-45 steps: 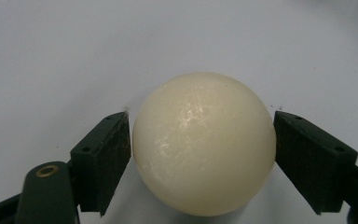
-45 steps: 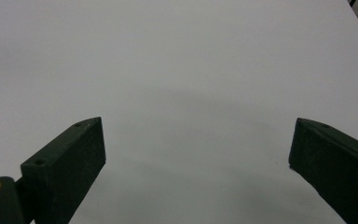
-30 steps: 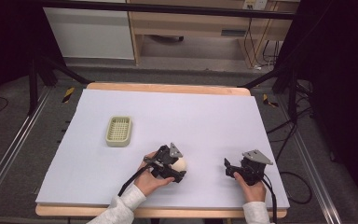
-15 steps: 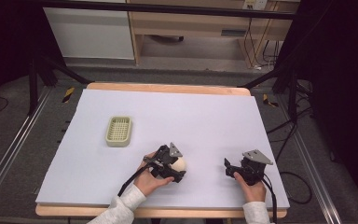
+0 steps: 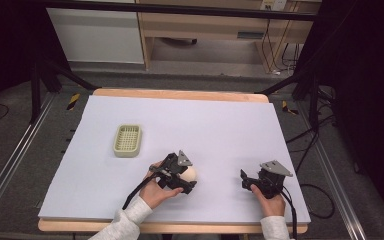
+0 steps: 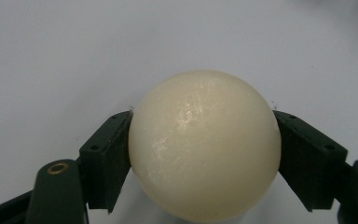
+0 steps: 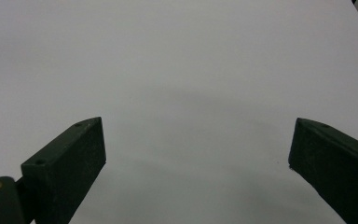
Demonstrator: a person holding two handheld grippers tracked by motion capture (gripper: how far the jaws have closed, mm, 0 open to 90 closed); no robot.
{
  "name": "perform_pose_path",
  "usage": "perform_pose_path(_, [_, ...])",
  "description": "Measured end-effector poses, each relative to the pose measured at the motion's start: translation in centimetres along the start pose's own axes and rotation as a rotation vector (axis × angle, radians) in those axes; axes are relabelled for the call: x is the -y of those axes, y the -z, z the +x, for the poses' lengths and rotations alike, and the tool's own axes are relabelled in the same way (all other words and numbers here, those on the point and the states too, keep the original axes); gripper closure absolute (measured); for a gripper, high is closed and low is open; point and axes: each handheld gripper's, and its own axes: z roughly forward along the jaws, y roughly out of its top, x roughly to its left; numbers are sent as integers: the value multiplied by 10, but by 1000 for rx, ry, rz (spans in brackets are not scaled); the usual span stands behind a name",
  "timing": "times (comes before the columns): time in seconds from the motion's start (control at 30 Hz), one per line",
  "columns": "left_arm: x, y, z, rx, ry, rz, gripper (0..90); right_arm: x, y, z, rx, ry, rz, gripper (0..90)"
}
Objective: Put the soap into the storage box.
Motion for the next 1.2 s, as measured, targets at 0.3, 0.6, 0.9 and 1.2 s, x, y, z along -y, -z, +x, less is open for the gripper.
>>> perform_pose_path(0.3, [3,13,7,-14,12,-18,241,0,0,0,3,2,-3,42])
perform_pose_path(0.6, [8,30,20,-32,34,-40,241,0,0,0,4,8,0,43])
perform_pose_path(0.9, [11,38,28,-45,49,-40,241,0,0,1,3,5,0,43])
perform_pose_path(1.2, [14,50,40,-63,71,-55,241,0,0,0,2,6,0,44])
